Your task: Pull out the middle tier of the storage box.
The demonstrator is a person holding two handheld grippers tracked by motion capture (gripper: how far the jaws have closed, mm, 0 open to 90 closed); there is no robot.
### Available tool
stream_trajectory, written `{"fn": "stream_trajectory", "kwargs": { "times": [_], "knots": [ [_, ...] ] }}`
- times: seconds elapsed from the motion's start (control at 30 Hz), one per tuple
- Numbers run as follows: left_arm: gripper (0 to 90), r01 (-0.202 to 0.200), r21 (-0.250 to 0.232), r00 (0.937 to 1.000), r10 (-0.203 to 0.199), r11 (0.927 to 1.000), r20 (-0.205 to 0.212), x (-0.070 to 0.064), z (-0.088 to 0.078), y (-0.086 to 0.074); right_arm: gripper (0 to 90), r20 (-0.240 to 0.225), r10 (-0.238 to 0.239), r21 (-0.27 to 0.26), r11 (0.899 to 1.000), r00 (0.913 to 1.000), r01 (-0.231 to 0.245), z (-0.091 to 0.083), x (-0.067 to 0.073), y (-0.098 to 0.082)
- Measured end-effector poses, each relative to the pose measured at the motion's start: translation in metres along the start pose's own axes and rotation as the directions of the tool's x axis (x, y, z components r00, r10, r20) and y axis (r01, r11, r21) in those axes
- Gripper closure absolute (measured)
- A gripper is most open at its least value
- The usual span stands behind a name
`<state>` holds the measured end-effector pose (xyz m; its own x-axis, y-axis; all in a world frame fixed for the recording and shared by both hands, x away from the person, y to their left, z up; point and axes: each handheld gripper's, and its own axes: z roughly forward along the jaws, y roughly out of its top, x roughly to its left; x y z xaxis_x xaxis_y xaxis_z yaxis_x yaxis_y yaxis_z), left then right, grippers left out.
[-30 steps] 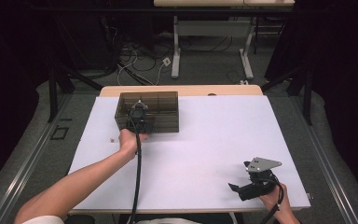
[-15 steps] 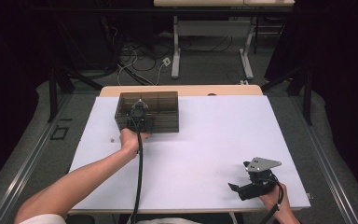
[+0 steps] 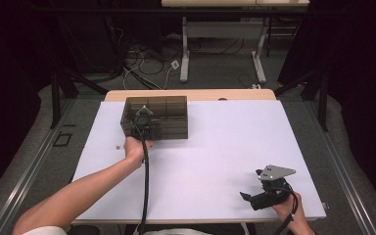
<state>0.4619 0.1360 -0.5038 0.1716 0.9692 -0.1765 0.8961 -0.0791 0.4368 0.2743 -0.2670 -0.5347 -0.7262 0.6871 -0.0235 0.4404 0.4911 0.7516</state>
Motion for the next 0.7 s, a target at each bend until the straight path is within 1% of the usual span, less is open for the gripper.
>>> {"fn": "stream_trajectory", "kwargs": {
  "times": [0.03,0.07,0.1,0.13,0.17,0.2,0.33,0.37,0.4,0.43,0.53,0.7],
  "knots": [
    [62.3,-0.01,0.002,0.9999,0.009,1.0,0.003,-0.004,-0.0011,-0.0003,2.3,0.002,-0.003,-0.003,1.0,1.0,0.003,0.0005,-0.0003,-0.0001],
    [59.4,-0.01,0.002,0.9999,0.009,1.0,0.003,-0.004,-0.0011,-0.0003,2.3,0.002,-0.003,-0.003,1.0,1.0,0.003,0.0005,-0.0003,-0.0001],
    [59.4,-0.014,0.004,0.9999,0.014,0.9999,0.001,-0.006,-0.0011,-0.0001,2.3,0.0,-0.003,-0.001,1.0,1.0,0.003,0.0008,-0.0003,-0.0001],
    [54.0,-0.021,0.009,0.9998,0.021,0.9997,-0.004,-0.0088,-0.0001,0.0002,2.3,0.0,0.003,-0.001,1.0,1.0,-0.003,0.0009,0.0,-0.0002],
    [52.5,-0.021,0.009,0.9998,0.021,0.9997,-0.004,-0.0088,-0.0001,0.0002,2.3,0.0,0.003,-0.001,1.0,1.0,-0.003,0.0009,0.0,-0.0002],
    [51.6,-0.017,0.005,0.9998,0.017,0.9998,-0.015,-0.0105,0.0013,0.0014,2.3,0.0,-0.001,-0.001,1.0,1.0,0.001,0.0006,-0.0001,-0.0003],
    [50.8,-0.013,0.008,0.9998,0.014,0.9999,-0.013,-0.01,0.0023,0.0034,2.3,-0.001,0.0,0.0,1.0,1.0,0.0,0.0008,-0.0008,-0.0007],
    [51.1,-0.003,0.001,0.9999,0.003,1.0,-0.013,-0.0085,0.0017,0.0056,2.3,-0.002,-0.001,0.001,1.0,1.0,0.001,0.0009,-0.001,-0.0008],
    [51.5,-0.003,0.001,0.9999,0.003,1.0,-0.013,-0.0085,0.0017,0.0056,2.3,-0.002,-0.001,0.001,1.0,1.0,0.001,0.0009,-0.001,-0.0008],
    [51.8,0.013,0.002,0.9999,-0.013,0.9999,-0.011,-0.0083,0.0014,0.0076,2.3,-0.004,0.001,0.001,1.0,1.0,-0.001,0.0013,-0.0009,-0.0007],
    [55.7,0.009,0.012,0.9997,-0.008,0.9999,-0.022,-0.008,0.002,0.008,2.3,-0.003,0.002,0.001,1.0,1.0,-0.002,0.0012,-0.0006,-0.0006],
    [56.9,0.0,0.02,0.9997,0.0,0.9998,-0.025,-0.0081,0.0024,0.0083,2.3,-0.004,0.003,0.005,1.0,1.0,-0.003,0.0016,-0.0008,-0.0007]
  ]
}}
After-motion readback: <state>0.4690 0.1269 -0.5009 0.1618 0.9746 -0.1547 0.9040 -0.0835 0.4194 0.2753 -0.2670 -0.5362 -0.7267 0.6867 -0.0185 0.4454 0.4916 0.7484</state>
